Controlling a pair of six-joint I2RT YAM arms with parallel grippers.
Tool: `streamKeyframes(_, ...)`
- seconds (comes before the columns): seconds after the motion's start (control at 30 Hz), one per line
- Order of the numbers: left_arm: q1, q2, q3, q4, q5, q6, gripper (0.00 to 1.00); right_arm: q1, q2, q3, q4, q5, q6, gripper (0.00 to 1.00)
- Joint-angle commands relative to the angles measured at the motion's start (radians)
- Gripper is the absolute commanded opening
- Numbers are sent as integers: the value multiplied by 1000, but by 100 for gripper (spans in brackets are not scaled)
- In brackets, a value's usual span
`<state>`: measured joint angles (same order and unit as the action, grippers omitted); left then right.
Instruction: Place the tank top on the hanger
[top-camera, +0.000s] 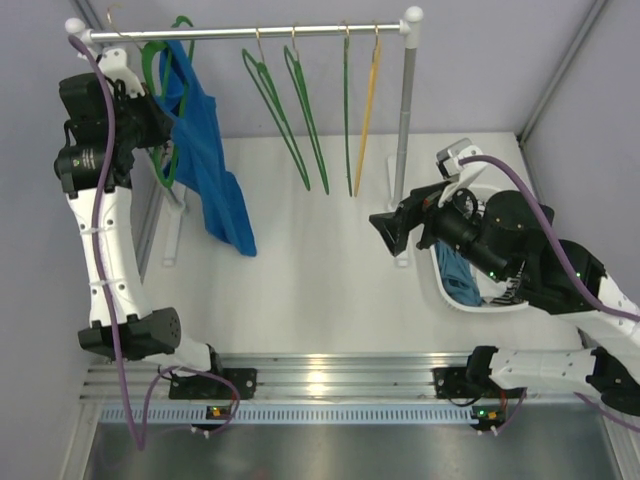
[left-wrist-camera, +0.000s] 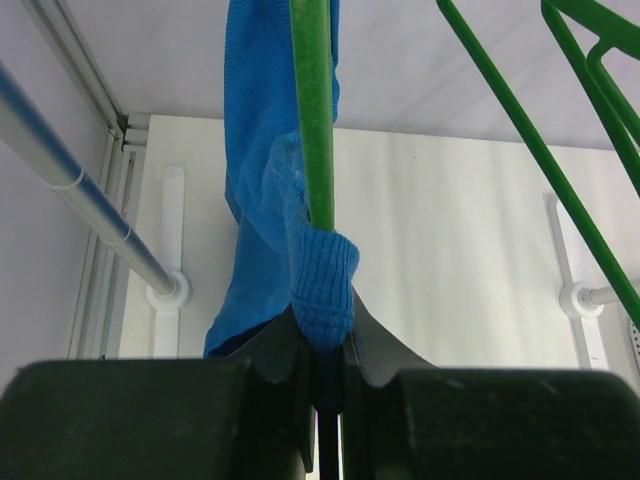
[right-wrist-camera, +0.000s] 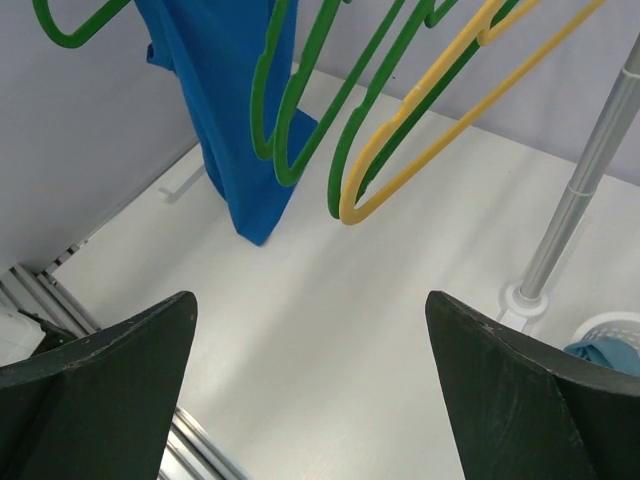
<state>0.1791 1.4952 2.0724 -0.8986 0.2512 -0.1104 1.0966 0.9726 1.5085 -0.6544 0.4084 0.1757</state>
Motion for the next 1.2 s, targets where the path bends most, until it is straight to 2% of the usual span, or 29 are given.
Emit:
streamKeyframes(0.0, 11, 13, 71, 66, 51, -3, 0, -1, 11, 38, 10, -2, -7, 96)
streamKeyframes(0.53, 14, -44, -124, 84, -1, 14, 0, -3, 3, 9, 16, -3, -4, 96)
streamKeyframes(0.63, 14, -56, -126, 83, 5, 9, 10, -1, 0, 5, 19, -5, -2, 96)
streamKeyframes(0.67, 14, -61, -126, 86, 5, 6, 15, -1, 1, 4, 18, -5, -1, 96)
streamKeyframes(0.7, 13, -65, -124, 86, 6, 5, 27, -1, 2, 2, 19, -6, 1, 97)
streamKeyframes(0.8, 14, -85, -118, 81, 3, 0, 41, -1, 0, -8, 27, -6, 4, 97)
streamKeyframes(0.97, 14, -148, -123, 82, 11, -18, 48, -1, -11, -33, 36, -11, 10, 100)
streamKeyframes(1.0, 14, -161, -124, 84, 20, -23, 60, -1, -15, -37, 42, -13, 11, 100)
streamKeyframes(1.03, 13, -171, -126, 86, 26, -28, 63, -1, -18, -45, 45, -14, 13, 100)
streamKeyframes(1.17, 13, -240, -132, 98, 86, -60, 62, -1, -26, -70, 48, -11, 25, 100)
